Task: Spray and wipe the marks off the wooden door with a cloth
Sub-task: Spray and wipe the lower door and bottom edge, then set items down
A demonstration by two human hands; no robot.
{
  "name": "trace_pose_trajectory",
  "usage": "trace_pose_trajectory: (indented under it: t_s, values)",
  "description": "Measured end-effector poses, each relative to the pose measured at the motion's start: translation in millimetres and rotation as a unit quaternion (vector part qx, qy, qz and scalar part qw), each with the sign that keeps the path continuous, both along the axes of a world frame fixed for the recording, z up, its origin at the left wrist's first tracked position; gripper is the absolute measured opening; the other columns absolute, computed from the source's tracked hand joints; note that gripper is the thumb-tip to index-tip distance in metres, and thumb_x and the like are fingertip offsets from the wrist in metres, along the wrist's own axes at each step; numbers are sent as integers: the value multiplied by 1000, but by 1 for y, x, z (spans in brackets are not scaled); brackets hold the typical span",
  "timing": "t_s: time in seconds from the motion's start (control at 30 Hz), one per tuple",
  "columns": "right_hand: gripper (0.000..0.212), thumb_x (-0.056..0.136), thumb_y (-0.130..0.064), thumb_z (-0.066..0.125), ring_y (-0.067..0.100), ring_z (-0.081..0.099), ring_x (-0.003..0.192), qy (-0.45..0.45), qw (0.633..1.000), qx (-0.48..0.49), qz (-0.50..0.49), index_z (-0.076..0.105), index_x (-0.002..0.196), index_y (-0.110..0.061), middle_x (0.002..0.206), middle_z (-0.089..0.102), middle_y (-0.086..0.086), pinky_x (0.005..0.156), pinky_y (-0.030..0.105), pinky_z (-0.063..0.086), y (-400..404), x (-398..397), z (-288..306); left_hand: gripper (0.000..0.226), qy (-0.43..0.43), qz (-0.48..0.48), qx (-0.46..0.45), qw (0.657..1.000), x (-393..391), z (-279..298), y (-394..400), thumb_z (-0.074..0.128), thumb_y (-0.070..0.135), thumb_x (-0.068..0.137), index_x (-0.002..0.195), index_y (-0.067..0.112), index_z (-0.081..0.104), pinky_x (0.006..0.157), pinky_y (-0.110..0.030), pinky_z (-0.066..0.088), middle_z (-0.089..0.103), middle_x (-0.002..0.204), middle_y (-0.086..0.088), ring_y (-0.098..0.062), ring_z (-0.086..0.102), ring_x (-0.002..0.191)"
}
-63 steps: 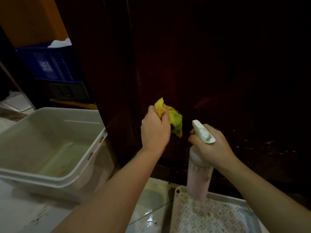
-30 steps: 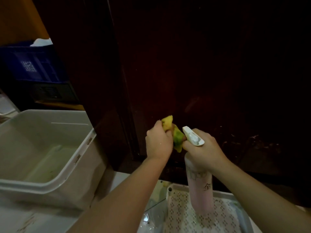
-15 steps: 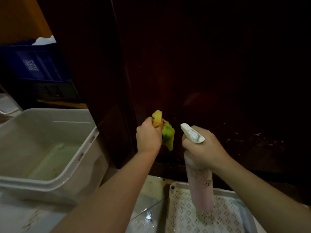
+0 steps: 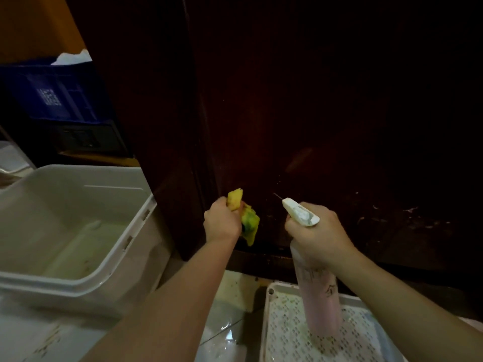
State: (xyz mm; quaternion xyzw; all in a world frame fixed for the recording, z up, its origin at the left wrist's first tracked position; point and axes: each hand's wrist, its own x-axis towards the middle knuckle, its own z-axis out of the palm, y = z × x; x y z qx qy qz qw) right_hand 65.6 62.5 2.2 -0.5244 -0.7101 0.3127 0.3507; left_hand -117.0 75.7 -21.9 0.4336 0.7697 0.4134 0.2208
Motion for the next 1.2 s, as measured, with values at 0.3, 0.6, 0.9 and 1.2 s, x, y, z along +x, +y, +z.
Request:
trace_pose_trajectory:
  t_s: [0.3,0.6,0.9,1.2]
  values:
    - [9,79,-23,63,9,59,64,69,997,10,40,61,78,-31,70,62,-7,57,30,45,7,2,16,19,37,-42,4,998,-20,-1,-15,54,39,95,88,22,55,54,-25,45,60,82,1,-14,59,71]
    - [38,73,-10,61,5,36,41,38,997,53,-30,34,50,-23,45,37,-11,43,23,28,5,-5,20,24,36,-19,116,992,-24,17,-18,56,40,94,78,23,50,43,-11,39,58,73,2,-8,55,59]
    - [14,82,-14,63,2,57,61,65,996,42,42,61,76,-26,64,60,-12,56,18,41,7,6,21,24,40,2,141,989,-17,17,-17,53,42,95,79,24,50,48,-14,35,58,75,4,-6,55,63]
    - [26,78,-18,63,10,44,50,-3,1000,22,-7,47,57,-15,53,46,-6,48,28,35,10,11,17,21,64,-26,111,991,-19,2,-16,54,42,95,80,27,48,49,-22,43,59,77,3,-11,58,62]
